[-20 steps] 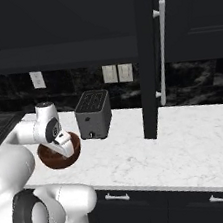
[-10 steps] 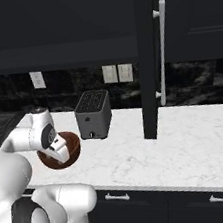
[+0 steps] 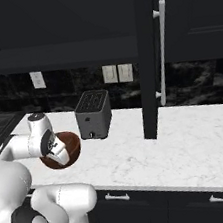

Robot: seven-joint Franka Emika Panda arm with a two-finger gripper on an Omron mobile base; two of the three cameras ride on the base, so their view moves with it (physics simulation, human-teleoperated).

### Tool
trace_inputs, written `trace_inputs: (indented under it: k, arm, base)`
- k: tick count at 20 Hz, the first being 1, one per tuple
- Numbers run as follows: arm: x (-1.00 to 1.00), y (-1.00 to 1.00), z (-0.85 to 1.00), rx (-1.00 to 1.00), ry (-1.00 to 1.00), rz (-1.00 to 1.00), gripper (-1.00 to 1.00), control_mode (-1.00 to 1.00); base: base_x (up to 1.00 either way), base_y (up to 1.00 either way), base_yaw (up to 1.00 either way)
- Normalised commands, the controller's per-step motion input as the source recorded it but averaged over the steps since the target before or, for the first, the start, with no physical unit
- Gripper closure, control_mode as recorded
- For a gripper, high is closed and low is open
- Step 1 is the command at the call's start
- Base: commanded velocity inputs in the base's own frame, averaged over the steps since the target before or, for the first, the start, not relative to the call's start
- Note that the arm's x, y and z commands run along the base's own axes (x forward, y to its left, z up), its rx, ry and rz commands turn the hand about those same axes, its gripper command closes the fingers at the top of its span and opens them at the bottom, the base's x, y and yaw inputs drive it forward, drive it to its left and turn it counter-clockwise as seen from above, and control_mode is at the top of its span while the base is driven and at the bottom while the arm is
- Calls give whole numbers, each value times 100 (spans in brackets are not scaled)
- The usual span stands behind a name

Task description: Pick up the bowls on the counter and stack them on top of one another in the open cabinet. Place the smaller bowl on top of the larger bowl.

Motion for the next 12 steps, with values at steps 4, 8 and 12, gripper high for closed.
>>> trace_inputs:
  k: [4, 8, 12]
  arm:
    - [47, -3, 0, 0, 0, 0, -100, -100]
    - [16, 0, -21, 0, 0, 0, -100, -100]
    - [-15, 0, -55, -3, 0, 0, -100, -100]
  base:
    - [0, 0, 0]
    - [0, 0, 0]
    - [0, 0, 0]
